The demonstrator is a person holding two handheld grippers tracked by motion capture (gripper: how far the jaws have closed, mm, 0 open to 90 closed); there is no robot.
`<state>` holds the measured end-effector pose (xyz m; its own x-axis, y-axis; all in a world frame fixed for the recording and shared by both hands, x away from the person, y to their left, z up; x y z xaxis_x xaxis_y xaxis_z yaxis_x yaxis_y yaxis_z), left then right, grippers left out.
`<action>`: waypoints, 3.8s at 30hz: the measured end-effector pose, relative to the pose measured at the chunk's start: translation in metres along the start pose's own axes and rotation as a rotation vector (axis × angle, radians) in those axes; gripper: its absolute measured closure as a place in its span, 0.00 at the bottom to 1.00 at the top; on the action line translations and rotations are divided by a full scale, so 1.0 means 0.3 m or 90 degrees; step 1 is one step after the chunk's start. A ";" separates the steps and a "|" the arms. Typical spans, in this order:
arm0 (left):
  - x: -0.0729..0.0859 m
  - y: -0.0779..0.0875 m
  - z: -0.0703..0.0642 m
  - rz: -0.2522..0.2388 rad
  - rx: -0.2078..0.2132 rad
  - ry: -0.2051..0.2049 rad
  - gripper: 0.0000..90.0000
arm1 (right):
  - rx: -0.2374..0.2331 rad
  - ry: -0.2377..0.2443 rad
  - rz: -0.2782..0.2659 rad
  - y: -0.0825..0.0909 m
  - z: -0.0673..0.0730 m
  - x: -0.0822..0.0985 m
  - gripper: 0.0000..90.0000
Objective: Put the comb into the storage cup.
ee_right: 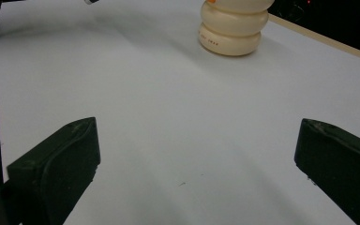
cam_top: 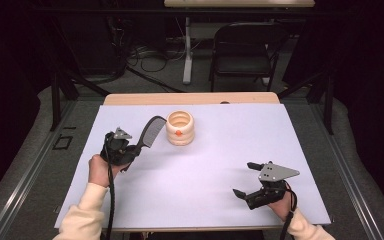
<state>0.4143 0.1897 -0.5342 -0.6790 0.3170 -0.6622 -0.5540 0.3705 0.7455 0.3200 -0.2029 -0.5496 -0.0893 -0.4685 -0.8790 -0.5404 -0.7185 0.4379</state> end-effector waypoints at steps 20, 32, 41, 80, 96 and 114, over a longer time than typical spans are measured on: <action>-0.027 -0.006 -0.009 -0.084 0.002 0.004 0.81 | 0.002 -0.001 0.001 0.001 0.000 0.001 0.00; -0.050 -0.012 -0.019 -0.134 0.009 0.011 0.81 | 0.002 -0.002 -0.002 0.002 -0.002 0.001 0.00; -0.070 -0.007 -0.011 -0.160 0.015 0.017 0.81 | 0.002 0.000 -0.001 0.001 -0.003 0.002 0.00; -0.167 -0.015 -0.014 -0.197 0.034 0.000 0.81 | 0.002 -0.004 0.002 -0.003 -0.002 0.005 0.00; -0.196 -0.025 -0.026 -0.199 0.048 -0.007 0.81 | 0.002 -0.005 0.002 -0.002 -0.005 0.006 0.00; -0.243 -0.027 -0.043 -0.212 0.059 -0.014 0.81 | 0.002 -0.007 0.002 -0.001 -0.006 0.007 0.00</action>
<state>0.4621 0.1522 -0.4911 -0.4574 0.1842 -0.8700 -0.6964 0.5342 0.4792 0.3215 -0.2045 -0.5513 -0.1004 -0.4648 -0.8797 -0.5422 -0.7158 0.4401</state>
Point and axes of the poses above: each handheld gripper's, and its own axes: y roughly backward along the jaws, x roughly out of its underside, z roughly to its left, the point moved 6 cm from there along -y, roughly forward along the jaws, and after that the axes turned 9 degrees about y, right-handed, at the moved point
